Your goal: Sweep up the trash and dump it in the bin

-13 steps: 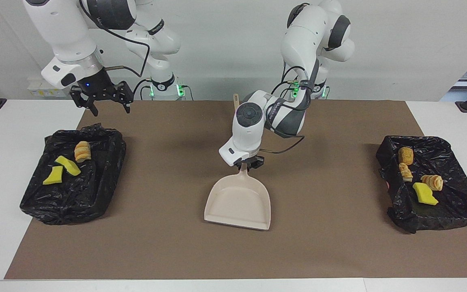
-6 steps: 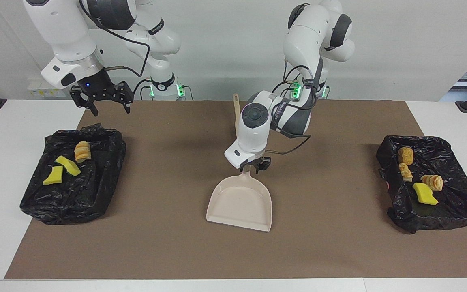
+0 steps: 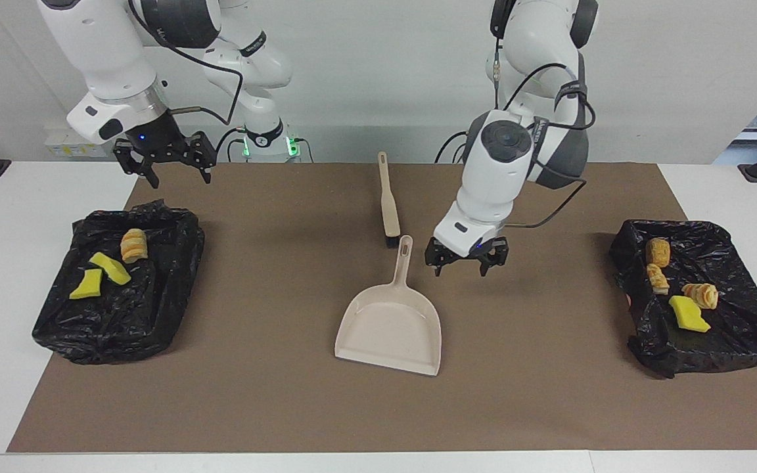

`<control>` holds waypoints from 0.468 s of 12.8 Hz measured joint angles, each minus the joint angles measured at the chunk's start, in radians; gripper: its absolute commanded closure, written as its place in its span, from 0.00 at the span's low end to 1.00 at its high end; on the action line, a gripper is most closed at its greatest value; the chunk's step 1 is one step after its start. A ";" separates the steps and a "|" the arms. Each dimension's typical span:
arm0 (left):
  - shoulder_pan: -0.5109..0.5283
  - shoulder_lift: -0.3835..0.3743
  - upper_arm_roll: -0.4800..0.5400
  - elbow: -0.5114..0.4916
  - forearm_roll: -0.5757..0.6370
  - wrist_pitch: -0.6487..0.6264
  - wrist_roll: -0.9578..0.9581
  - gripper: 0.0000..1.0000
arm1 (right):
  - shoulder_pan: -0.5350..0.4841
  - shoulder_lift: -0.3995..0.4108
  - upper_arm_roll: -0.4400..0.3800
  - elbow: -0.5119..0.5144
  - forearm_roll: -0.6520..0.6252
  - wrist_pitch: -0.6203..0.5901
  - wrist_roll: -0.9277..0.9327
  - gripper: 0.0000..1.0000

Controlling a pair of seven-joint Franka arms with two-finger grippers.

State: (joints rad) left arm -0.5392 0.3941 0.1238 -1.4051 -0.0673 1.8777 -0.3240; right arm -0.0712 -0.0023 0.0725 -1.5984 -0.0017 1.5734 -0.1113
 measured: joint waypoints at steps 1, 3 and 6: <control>0.028 -0.045 0.001 -0.017 0.000 -0.015 0.060 0.00 | 0.000 0.000 0.000 0.000 0.000 0.000 0.000 0.00; 0.085 -0.145 0.003 -0.045 0.000 -0.096 0.181 0.00 | 0.000 0.000 0.000 0.000 0.000 0.000 0.000 0.00; 0.171 -0.279 0.005 -0.060 0.000 -0.224 0.354 0.00 | 0.000 0.000 0.000 0.000 0.000 0.000 0.000 0.00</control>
State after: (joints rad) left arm -0.3685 0.1152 0.1291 -1.4647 -0.0669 1.6536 0.0296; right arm -0.0712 -0.0023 0.0725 -1.5984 -0.0017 1.5734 -0.1113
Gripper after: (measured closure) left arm 0.000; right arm 0.000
